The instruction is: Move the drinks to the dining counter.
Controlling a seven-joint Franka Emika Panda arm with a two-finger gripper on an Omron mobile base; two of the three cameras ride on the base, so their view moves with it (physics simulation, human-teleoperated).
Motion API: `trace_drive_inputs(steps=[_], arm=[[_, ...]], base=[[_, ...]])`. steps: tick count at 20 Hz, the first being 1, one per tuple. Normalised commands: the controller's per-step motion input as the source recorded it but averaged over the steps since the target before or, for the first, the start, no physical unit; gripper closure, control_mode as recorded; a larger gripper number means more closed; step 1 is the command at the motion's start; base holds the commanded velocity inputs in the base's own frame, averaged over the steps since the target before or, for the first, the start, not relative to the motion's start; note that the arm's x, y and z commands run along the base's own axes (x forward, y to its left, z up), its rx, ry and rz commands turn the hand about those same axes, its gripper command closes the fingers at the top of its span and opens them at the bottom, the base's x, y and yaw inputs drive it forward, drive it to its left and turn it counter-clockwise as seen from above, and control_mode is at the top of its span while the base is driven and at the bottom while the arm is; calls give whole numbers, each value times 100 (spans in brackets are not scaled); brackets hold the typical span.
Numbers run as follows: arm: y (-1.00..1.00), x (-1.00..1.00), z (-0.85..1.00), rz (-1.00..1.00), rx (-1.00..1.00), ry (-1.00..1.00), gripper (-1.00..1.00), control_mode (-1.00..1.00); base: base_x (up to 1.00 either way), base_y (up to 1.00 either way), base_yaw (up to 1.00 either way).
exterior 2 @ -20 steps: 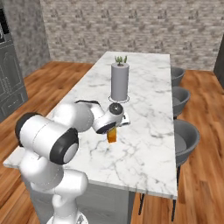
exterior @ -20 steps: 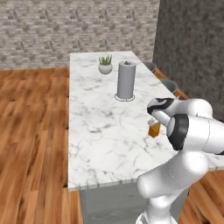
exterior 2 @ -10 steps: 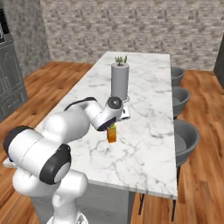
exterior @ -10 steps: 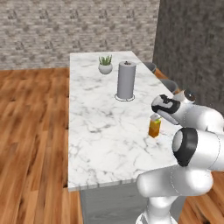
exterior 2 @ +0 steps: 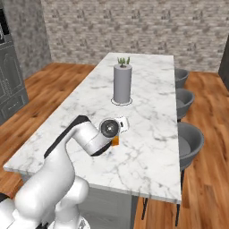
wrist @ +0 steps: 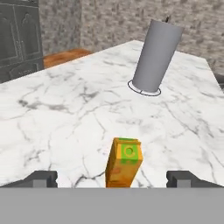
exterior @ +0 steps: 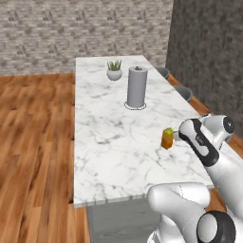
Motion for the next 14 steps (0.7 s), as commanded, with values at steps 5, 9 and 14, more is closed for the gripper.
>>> trace_drive_inputs(steps=[5, 9, 14], arm=[[21, -32, 25, 7, -4, -20, -100, -100], [5, -4, 0, 3, 0, -4, -100, -100], [0, 0, 0, 0, 0, 0, -100, 100]], base=[[0, 0, 0], [0, 0, 0], [-5, 0, 0]])
